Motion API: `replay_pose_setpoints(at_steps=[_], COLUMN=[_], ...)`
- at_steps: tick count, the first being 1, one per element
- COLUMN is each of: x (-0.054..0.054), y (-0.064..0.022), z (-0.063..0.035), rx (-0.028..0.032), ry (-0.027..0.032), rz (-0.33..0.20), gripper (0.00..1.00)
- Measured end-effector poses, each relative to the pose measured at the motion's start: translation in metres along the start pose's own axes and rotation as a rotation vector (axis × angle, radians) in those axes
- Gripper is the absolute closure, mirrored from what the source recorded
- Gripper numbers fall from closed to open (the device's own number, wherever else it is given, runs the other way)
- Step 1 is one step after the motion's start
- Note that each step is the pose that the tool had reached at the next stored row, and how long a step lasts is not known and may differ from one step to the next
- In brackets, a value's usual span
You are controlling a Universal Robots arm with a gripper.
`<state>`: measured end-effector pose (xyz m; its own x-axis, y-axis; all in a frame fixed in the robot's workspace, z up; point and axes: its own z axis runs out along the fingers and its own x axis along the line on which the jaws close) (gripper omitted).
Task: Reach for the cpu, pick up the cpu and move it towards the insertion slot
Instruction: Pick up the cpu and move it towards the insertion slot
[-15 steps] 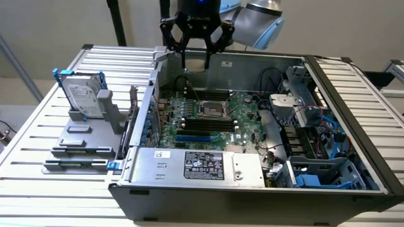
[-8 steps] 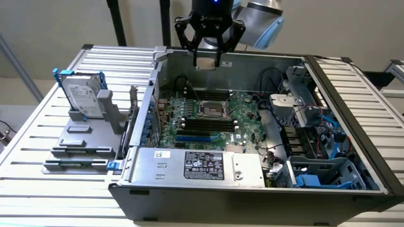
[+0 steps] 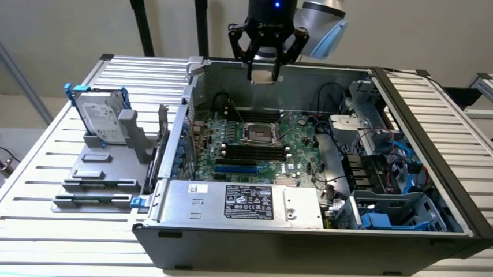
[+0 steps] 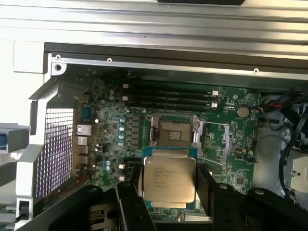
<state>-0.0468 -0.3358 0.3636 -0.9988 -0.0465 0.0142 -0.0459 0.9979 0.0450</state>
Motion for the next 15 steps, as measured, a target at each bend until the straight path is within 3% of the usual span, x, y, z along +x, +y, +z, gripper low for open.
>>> replay_pose_setpoints(at_steps=[3,8,15], x=[-0.006,-0.008,-0.008], y=[0.0017,0.0022,0.003], z=[0.0044,0.0123,0.0133], rx=[-0.0001,-0.0007,-0.0013], ry=[-0.0001,-0.0006,-0.0007], rz=[0.001,0.012,0.012], gripper=[0.45,0.45,0.45])
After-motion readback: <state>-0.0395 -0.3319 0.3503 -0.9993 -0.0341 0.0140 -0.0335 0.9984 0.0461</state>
